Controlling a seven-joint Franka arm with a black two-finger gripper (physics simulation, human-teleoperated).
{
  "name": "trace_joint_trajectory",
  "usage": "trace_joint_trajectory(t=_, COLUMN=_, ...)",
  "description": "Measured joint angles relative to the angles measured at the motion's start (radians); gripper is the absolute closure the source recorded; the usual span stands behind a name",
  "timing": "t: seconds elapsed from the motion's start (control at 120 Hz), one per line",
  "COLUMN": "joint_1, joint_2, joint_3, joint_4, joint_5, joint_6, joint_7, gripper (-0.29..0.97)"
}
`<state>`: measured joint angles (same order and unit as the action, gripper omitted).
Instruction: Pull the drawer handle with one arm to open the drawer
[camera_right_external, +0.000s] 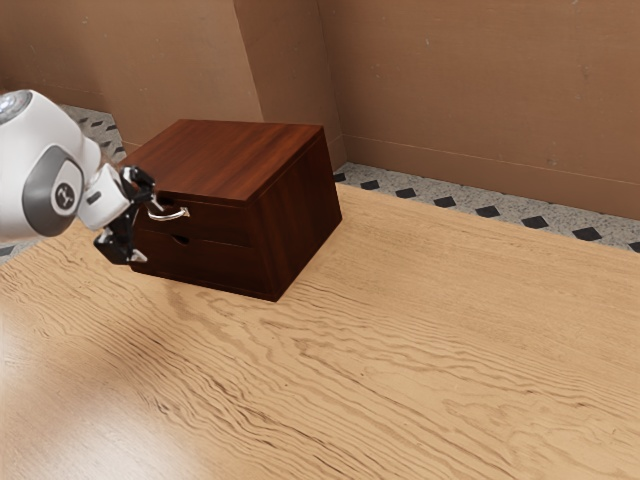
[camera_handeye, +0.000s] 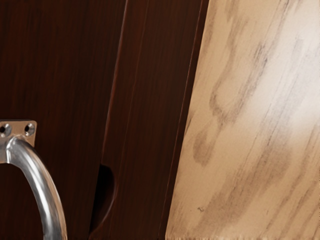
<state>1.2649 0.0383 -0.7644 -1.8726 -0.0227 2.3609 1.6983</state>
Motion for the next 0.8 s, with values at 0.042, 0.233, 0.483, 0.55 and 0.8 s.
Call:
trace_joint_trajectory(t=0.042, joint_1=0.005, joint_2=0.004, joint_3=0.0, joint_4=0.0, joint_5=0.002, joint_6=0.001, joint_7=0.001, gripper=0.0)
trace_joint_trajectory(t=0.233, joint_1=0.008, joint_2=0.016, joint_3=-0.002, joint_4=0.0, joint_5=0.007, joint_6=0.008, joint_7=0.006, gripper=-0.01)
trace_joint_trajectory(t=0.483, joint_1=-0.009, joint_2=0.033, joint_3=0.0, joint_4=-0.001, joint_5=0.008, joint_6=0.033, joint_7=0.01, gripper=0.0)
trace_joint_trajectory(t=0.55, joint_1=-0.007, joint_2=0.034, joint_3=0.0, joint_4=-0.001, joint_5=0.008, joint_6=0.036, joint_7=0.01, gripper=0.01)
trace_joint_trajectory(t=0.8, joint_1=-0.004, joint_2=0.034, joint_3=0.0, joint_4=-0.001, joint_5=0.005, joint_6=0.043, joint_7=0.006, gripper=0.27)
